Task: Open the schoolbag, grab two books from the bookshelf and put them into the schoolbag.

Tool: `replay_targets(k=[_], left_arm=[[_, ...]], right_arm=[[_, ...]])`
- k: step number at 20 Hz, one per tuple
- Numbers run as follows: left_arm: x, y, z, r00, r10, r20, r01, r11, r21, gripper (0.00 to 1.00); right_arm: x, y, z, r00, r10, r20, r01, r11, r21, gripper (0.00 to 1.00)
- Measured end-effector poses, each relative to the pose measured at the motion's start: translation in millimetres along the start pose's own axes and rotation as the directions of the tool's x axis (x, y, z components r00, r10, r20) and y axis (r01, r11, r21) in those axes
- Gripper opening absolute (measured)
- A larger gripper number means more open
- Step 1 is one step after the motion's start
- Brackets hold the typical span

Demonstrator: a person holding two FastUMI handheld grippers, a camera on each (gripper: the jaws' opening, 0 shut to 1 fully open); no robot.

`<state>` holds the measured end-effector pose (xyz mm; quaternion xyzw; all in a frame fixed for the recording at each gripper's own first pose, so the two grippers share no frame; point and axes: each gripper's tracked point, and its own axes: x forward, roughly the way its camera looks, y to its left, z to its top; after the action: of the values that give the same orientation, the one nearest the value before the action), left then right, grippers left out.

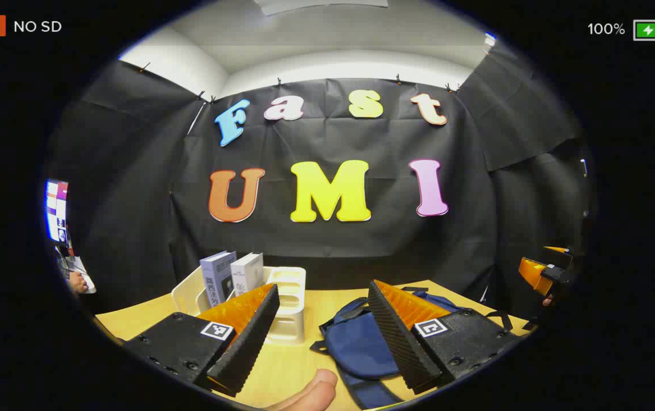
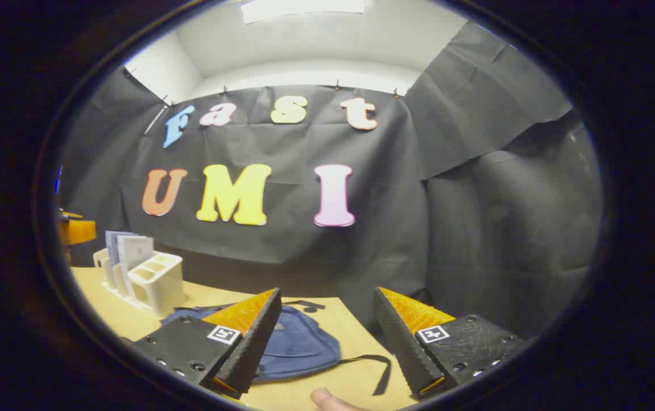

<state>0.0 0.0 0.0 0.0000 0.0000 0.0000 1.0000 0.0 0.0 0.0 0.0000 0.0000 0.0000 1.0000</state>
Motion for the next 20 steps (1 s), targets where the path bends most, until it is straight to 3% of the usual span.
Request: replay_targets(k=[2, 4, 5, 6, 9, 15, 20], left_arm=[[-14, 33, -9, 0.999, 0.017, -0.036, -0.018, 1.0, -0.011, 0.99], [-28, 67, -8, 0.999, 0.04, -0.025, -0.041, 0.999, -0.02, 0.99], [-34, 78, -3, 0.999, 0.042, -0.009, -0.042, 0.999, -0.026, 0.94], [-39, 86, -1, 0.999, 0.035, -0.002, -0.035, 0.999, -0.024, 0.99], [-54, 112, 2, 0.999, 0.052, 0.003, -0.052, 0.998, 0.021, 0.96], [-72, 113, 9, 1.0, -0.006, 0.002, 0.006, 0.999, 0.046, 0.96], [-68, 125, -7, 0.998, 0.004, -0.058, 0.0, 0.998, 0.06, 0.96]], right_arm=[[-14, 30, 9, 1.0, 0.014, 0.004, -0.014, 1.0, 0.014, 0.96], [-26, 55, 9, 1.0, 0.009, -0.018, -0.009, 1.0, 0.007, 0.95], [-32, 63, 9, 0.999, -0.004, -0.032, 0.004, 1.0, 0.003, 0.92], [-37, 72, 10, 0.999, -0.007, -0.037, 0.007, 1.0, -0.003, 0.97], [-51, 95, 15, 0.998, -0.014, -0.056, 0.013, 1.0, -0.007, 0.93], [-71, 126, 21, 0.996, -0.017, -0.093, 0.014, 0.999, -0.038, 0.95], [-73, 148, 17, 0.994, -0.018, -0.112, 0.006, 0.994, -0.106, 0.95]])
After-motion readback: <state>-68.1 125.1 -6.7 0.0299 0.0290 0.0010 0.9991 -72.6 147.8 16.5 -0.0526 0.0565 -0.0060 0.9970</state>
